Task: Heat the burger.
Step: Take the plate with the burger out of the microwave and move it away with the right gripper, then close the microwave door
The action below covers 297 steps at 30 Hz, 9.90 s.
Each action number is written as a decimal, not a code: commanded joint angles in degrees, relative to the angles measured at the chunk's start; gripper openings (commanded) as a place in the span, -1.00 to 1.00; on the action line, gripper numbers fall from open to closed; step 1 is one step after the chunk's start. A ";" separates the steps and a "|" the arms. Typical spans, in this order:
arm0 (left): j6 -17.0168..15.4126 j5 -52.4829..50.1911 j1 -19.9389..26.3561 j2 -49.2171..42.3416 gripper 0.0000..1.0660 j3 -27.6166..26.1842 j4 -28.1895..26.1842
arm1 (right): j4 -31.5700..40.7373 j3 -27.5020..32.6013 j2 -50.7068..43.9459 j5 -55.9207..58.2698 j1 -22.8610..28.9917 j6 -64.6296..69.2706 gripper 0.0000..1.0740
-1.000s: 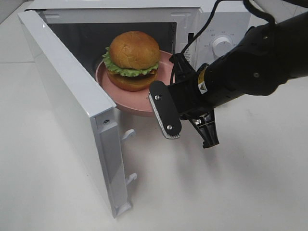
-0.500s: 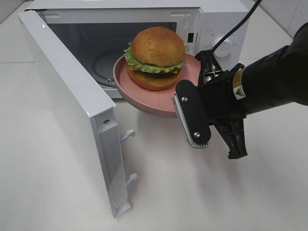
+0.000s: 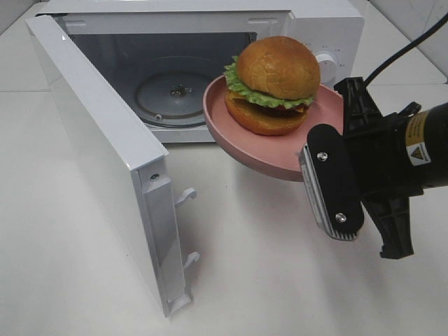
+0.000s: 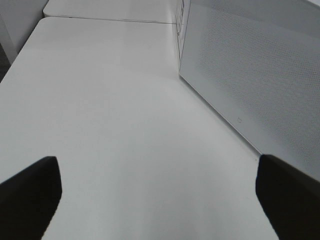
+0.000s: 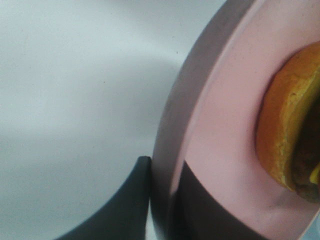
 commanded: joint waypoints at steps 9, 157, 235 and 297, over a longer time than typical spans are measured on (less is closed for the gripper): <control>-0.17 -0.74 0.11 -0.97 0.84 -0.11 -0.29 | -3.61 2.52 -10.26 5.67 -0.86 3.21 -1.00; -0.17 -0.74 0.11 -0.97 0.84 -0.11 -0.29 | -8.31 0.52 -17.59 28.99 -11.40 81.07 0.48; -0.17 -0.74 0.11 -0.97 0.84 -0.11 -0.40 | 15.58 7.05 -75.17 41.02 -28.93 63.77 0.42; 1.60 -39.02 0.11 25.55 -1.00 3.67 -4.53 | 15.58 7.05 -75.17 41.02 -28.93 63.83 0.42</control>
